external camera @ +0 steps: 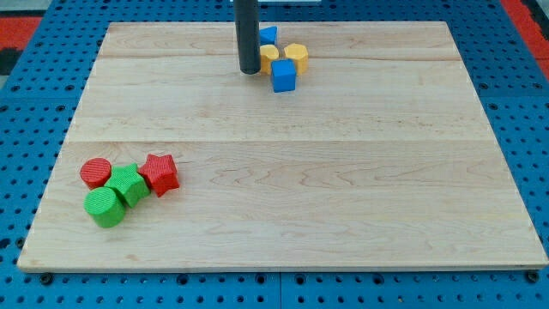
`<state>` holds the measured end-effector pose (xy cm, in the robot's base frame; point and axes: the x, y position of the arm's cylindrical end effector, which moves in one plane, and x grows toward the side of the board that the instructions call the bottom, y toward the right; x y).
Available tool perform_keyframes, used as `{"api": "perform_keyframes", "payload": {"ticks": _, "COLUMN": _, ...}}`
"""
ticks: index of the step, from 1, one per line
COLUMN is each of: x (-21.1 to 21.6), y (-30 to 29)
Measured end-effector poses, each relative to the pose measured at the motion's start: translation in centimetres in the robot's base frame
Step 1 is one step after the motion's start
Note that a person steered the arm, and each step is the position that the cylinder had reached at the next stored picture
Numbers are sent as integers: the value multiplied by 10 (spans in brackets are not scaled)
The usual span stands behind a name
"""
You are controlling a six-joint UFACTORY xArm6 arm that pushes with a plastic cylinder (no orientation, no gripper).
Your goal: Move your arm to the left of the yellow heart
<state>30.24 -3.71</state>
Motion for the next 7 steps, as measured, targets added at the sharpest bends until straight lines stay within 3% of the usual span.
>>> {"api": "perform_keyframes", "payload": {"ticks": 3, "x": 0, "y": 14}}
{"api": "perform_keyframes", "payload": {"ticks": 5, "x": 0, "y": -37}}
{"api": "perform_keyframes", "payload": {"ticks": 7, "x": -8, "y": -18}}
